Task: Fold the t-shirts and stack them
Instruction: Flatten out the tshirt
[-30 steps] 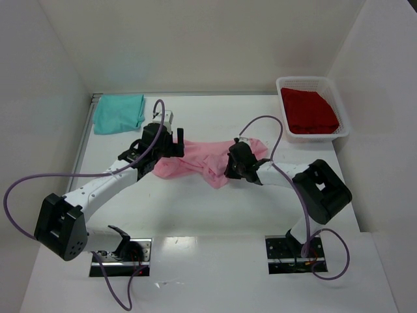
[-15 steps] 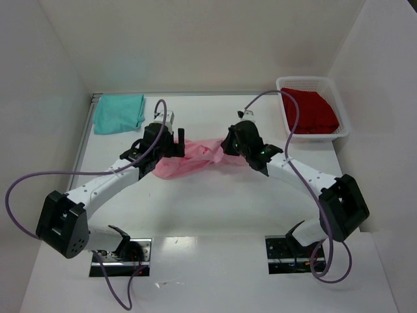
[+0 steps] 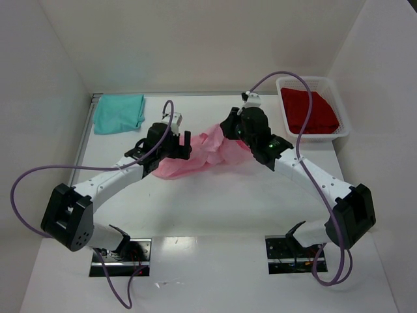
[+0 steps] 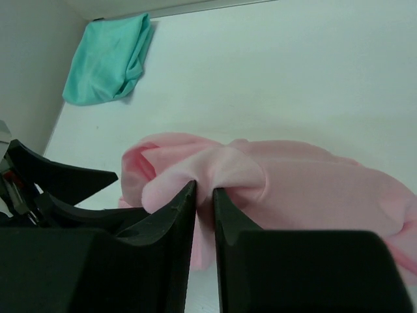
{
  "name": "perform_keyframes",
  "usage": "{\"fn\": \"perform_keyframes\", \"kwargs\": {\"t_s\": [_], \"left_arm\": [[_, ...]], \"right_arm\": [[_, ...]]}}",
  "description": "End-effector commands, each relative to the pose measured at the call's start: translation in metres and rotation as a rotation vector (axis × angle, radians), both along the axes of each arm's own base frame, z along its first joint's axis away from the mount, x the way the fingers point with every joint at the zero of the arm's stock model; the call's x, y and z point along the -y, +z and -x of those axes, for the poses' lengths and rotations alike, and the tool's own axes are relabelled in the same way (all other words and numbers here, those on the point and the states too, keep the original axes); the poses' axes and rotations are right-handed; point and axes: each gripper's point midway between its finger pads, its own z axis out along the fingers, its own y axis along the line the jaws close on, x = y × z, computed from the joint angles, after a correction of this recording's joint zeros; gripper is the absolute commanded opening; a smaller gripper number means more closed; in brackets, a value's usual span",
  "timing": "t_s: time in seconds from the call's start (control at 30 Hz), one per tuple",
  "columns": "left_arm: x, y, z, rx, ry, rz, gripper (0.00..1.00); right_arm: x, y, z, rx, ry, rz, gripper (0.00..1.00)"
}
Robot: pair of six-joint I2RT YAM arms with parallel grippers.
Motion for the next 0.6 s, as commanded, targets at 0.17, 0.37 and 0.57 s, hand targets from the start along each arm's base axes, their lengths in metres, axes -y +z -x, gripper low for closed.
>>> {"fn": "perform_keyframes", "kwargs": {"t_s": [0.17,0.37,0.57], "left_arm": [[0.021,0.018,-0.004,0.063,-0.097,0.063,0.99],[0.021,0.01,-0.005,0.045,-0.097,0.055,0.99],[0.022,0.005,-0.006,0.032,-0.102,0.038,0.99]], "right_arm": [[-0.008,-0.013,-0.009,0.005,0.028,0.026,0.36],[-0.009,-0.047,-0.002,-0.083,0.043,0.056,0.39],[0.019,-0.108,0.034,-0.226,-0.012,0.089,0.76]]}}
